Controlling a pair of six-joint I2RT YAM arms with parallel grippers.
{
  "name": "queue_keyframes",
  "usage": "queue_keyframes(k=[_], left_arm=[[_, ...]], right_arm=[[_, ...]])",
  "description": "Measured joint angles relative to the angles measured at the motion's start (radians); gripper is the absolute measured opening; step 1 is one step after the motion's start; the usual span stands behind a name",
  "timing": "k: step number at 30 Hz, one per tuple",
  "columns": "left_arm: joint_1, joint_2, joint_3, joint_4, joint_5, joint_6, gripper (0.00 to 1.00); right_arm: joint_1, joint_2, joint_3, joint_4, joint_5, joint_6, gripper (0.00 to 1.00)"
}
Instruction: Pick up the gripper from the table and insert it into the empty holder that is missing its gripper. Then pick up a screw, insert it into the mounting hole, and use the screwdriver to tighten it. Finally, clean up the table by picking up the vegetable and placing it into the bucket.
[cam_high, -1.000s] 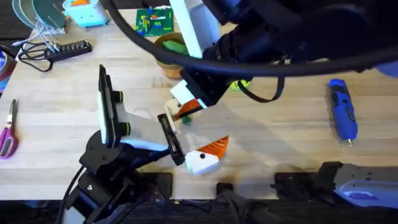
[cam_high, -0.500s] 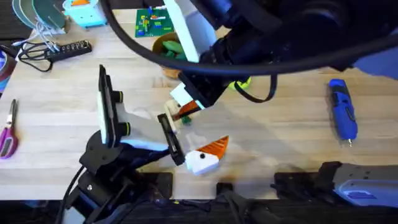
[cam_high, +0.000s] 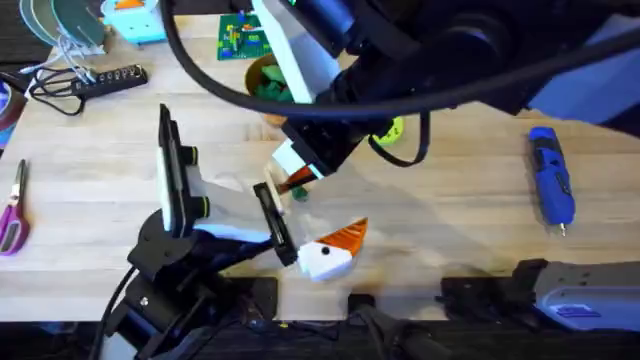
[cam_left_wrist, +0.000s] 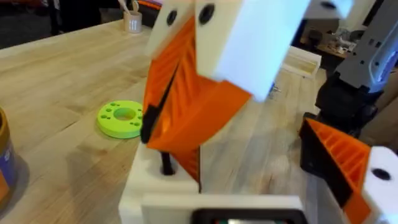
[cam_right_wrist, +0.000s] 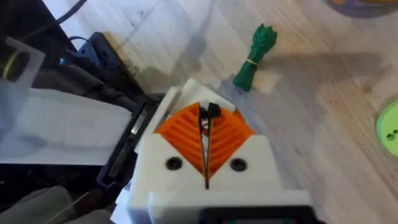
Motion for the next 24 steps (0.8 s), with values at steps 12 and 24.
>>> queue_keyframes(k=[12, 24], left_arm=[[0.0, 0.0, 0.0, 0.0, 0.0, 0.0, 0.991], [0.0, 0.0, 0.0, 0.0, 0.0, 0.0, 0.991]], right_arm=[[0.0, 0.005, 0.0, -0.009, -0.006, 0.006, 0.279], [-0.09, -0.123, 0.016, -0.102, -0.007, 0.004, 0.992]])
